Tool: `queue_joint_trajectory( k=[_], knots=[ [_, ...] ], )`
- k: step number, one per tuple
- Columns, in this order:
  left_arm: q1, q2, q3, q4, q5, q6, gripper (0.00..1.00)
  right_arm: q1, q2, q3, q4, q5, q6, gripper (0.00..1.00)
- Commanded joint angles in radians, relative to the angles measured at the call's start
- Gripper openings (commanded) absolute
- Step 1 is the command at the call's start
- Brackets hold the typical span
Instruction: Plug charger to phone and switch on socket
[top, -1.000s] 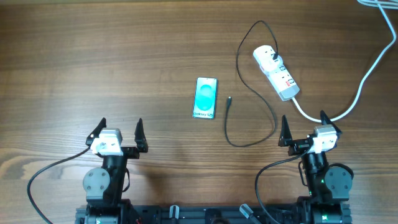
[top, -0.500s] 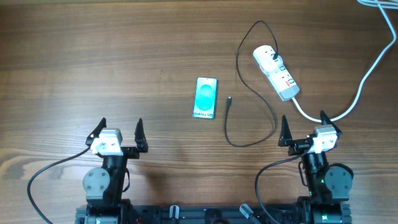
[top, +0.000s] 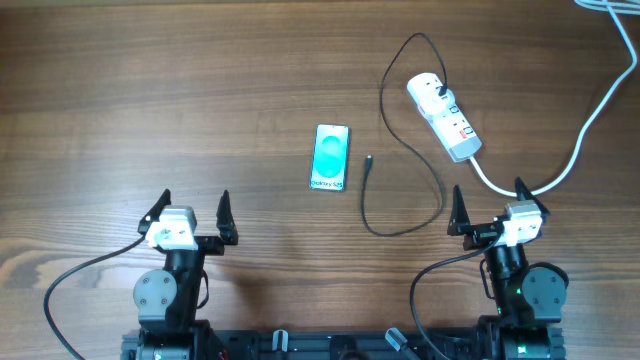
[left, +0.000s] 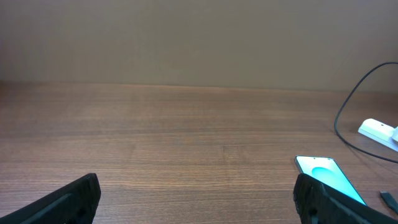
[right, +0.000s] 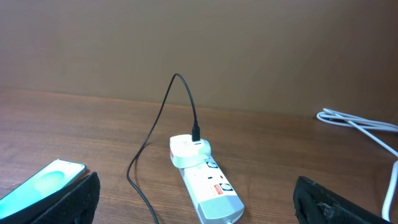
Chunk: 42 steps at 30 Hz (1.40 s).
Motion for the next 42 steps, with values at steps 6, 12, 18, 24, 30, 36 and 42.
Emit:
queue_joint_trajectory(
  k=[6,12,18,24,30,36,42],
  knots=[
    [0.006,-0.011,-0.011,0.003,-0.014,0.015,1.00,0.001,-0.008,-0.002,0.003,0.016,0.013,1.00],
    [0.006,-0.011,-0.011,0.003,-0.014,0.015,1.00,0.001,-0.008,-0.002,0.003,0.016,0.013,1.00],
    [0.006,-0.011,-0.011,0.011,-0.014,0.015,1.00,0.001,-0.008,-0.002,0.003,0.016,0.013,1.00],
    [0.000,-0.011,-0.011,0.274,0.679,-0.185,1.00,0.001,-0.008,-0.002,0.003,0.016,0.013,1.00],
    [0.002,-0.010,0.040,0.912,0.632,-0.406,1.00,0.001,-0.008,-0.002,0.003,0.016,0.013,1.00],
    [0.002,0.095,0.399,0.599,0.540,-0.402,1.00,0.001,-0.008,-0.002,0.003,0.016,0.013,1.00],
    [0.002,0.718,1.210,-0.562,0.519,-0.143,1.00,0.001,-0.008,-0.002,0.003,0.016,0.013,1.00]
  ],
)
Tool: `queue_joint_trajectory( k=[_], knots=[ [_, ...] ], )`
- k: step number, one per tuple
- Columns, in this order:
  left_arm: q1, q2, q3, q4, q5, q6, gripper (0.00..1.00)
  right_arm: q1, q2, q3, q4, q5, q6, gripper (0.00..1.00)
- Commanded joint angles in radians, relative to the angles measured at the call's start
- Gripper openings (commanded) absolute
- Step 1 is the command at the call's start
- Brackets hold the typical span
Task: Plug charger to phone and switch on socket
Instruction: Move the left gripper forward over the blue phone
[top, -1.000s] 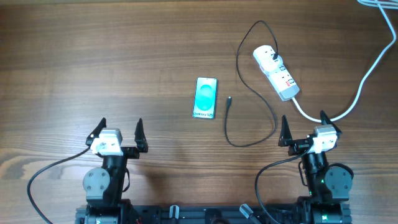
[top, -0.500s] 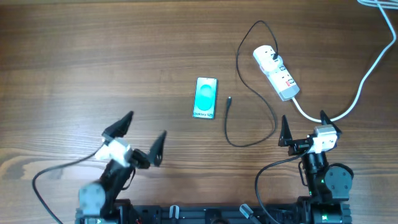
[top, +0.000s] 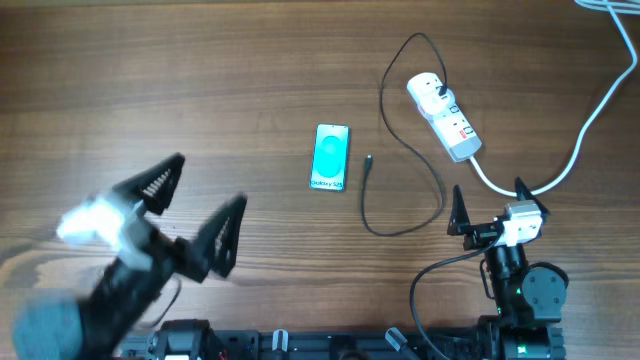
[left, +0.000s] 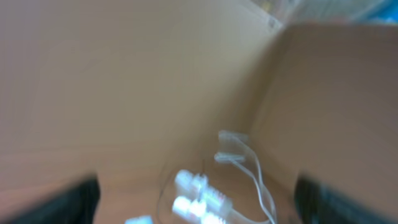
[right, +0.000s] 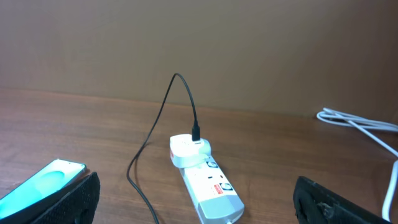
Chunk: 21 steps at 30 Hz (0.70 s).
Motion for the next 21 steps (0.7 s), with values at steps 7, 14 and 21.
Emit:
queue_joint_trajectory(
  k=[7,14,21],
  knots=[
    [-0.003,0.638,0.510,-0.432,0.249,0.101,1.00,0.001,-0.006,-0.001,0.006,0.016,0.013,1.00],
    [-0.340,0.964,0.668,-0.774,-0.322,-0.045,1.00,0.001,-0.006,-0.001,0.006,0.016,0.013,1.00],
    [-0.506,1.347,0.911,-1.029,-0.623,-0.139,1.00,0.001,-0.006,-0.001,0.005,0.016,0.013,1.00]
  ],
)
